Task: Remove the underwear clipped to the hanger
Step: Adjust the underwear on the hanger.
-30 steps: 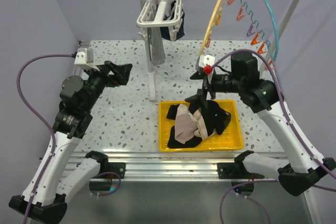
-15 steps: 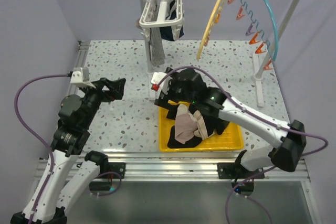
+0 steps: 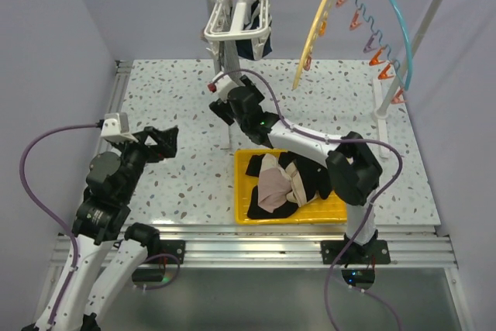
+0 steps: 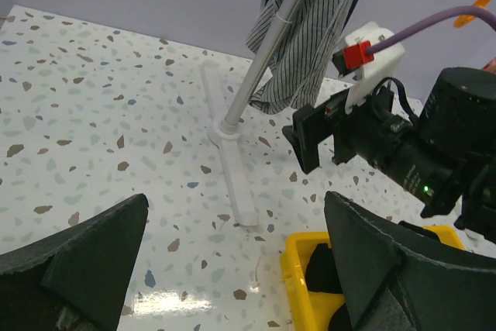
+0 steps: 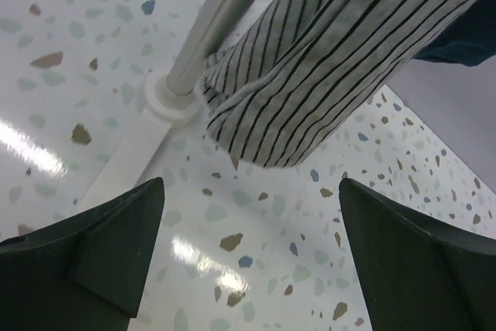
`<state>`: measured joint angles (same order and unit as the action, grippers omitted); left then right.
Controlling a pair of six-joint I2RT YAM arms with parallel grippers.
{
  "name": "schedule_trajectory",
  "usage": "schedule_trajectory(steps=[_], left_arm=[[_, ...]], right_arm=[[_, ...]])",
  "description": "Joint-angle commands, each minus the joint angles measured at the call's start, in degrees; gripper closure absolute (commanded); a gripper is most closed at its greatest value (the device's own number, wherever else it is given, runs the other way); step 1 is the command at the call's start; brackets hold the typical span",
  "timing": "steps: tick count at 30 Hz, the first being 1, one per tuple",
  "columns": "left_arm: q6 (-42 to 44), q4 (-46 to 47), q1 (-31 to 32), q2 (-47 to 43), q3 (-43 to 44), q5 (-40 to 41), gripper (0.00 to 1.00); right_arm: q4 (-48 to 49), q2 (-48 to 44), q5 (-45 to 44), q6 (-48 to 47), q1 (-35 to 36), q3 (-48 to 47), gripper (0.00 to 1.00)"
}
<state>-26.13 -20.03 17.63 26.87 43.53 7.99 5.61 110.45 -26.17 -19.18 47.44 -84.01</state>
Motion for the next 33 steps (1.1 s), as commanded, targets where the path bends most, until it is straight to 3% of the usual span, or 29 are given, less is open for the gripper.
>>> schedule_trajectory(steps=[1, 7, 11, 13, 16, 17, 20, 24, 28, 33], left_arm=[[1.5, -1.9, -0.5, -1.5, 0.2, 2.4, 0.00], [1.9, -2.1, -0.5, -2.3, -0.8, 3.0, 0.00], [2.2, -1.2, -0.5, -0.3, -0.5, 2.3, 0.00], [2.3, -0.9, -0.5, 0.4, 0.0, 1.9, 0.00], [2.4, -0.7, -0.5, 1.4, 0.7, 1.6, 0.00], [2.3, -0.7, -0.5, 1.6, 0.8, 1.6, 0.00], [2.0, -0.9, -0.5, 1.4, 1.2, 1.7, 0.00], [1.4, -1.1, -0.5, 0.6, 0.9, 2.0, 0.00], [0.6, -0.1, -0.5, -0.2, -0.2, 2.1, 0.00], [0.6, 1.8, -0.5, 0.6, -1.0, 1.5, 0.00]], right_arm=[[5.5, 2.9, -7.0, 5.8, -3.2, -8.1, 0.02], [5.0, 7.0, -4.3, 8.4, -6.3, -14.2, 0.05], [7.4, 8.2, 0.3, 9.0, -6.9, -15.1, 0.13], [6.8, 9.1, 2.3, 10.5, -7.7, -16.2, 0.25], [6.5, 9.8, 8.9, 12.7, -9.4, -17.9, 0.63], [5.2, 9.9, 10.1, 13.5, -9.9, -18.4, 0.83], [3.2, 8.5, 15.3, 15.0, -12.0, -18.0, 1.00], [2.8, 1.6, 24.1, 14.8, -14.7, -11.5, 1.00], [-1.3, -6.5, 39.4, 12.2, -18.7, -4.5, 1.00], [-5.4, -17.4, 49.4, 8.9, -21.2, 1.6, 1.00]])
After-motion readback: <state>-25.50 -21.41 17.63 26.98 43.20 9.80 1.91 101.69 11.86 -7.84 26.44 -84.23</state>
